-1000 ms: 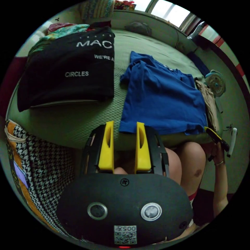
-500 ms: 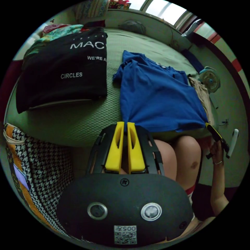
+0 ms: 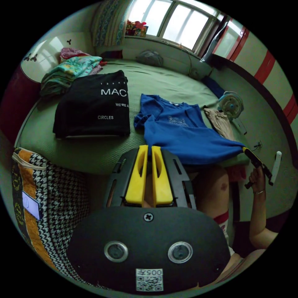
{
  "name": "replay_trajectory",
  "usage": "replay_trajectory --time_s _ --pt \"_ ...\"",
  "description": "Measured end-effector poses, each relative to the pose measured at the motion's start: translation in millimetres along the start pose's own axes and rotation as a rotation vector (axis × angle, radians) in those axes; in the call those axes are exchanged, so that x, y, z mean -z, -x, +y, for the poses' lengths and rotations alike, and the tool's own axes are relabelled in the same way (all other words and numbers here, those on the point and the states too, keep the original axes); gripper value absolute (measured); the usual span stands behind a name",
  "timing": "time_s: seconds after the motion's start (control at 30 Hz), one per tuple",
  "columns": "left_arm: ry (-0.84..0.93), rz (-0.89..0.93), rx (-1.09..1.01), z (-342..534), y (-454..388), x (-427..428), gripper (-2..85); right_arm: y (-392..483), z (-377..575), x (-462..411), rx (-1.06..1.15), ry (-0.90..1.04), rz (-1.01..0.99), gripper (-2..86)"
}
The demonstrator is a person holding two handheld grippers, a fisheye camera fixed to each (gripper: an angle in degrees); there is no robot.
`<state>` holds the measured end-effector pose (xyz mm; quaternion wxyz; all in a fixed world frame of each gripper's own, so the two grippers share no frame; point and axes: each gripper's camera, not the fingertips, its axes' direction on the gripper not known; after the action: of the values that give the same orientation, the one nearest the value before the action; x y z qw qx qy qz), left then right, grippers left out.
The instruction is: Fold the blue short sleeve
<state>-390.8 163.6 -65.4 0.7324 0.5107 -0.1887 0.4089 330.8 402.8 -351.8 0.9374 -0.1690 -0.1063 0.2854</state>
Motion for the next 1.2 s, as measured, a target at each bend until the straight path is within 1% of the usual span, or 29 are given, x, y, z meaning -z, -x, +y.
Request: replay_trajectory --time_s 0.2,0.53,0.77,1.07,1.2 --pt "-0.042 0.027 -0.011 9 0 51 2.0 -2 3 39 0.003 -0.017 0.045 -1.2" --pt "-0.069 0.048 -0.003 22 14 111 2.0 -10 9 75 -0.017 -0.039 0.000 -1.1" --pt "-0.053 0.066 0.027 23 22 126 2.0 -21 8 79 -0.030 -0.017 -0.043 -0.3" --pt "-0.033 0.064 -0.006 1 19 128 1.9 -31 7 64 -0.058 0.010 -0.083 -1.2" --pt "-0.038 0.103 -0.017 -11 15 133 1.6 -41 5 65 -0.071 0.027 -0.093 -1.2"
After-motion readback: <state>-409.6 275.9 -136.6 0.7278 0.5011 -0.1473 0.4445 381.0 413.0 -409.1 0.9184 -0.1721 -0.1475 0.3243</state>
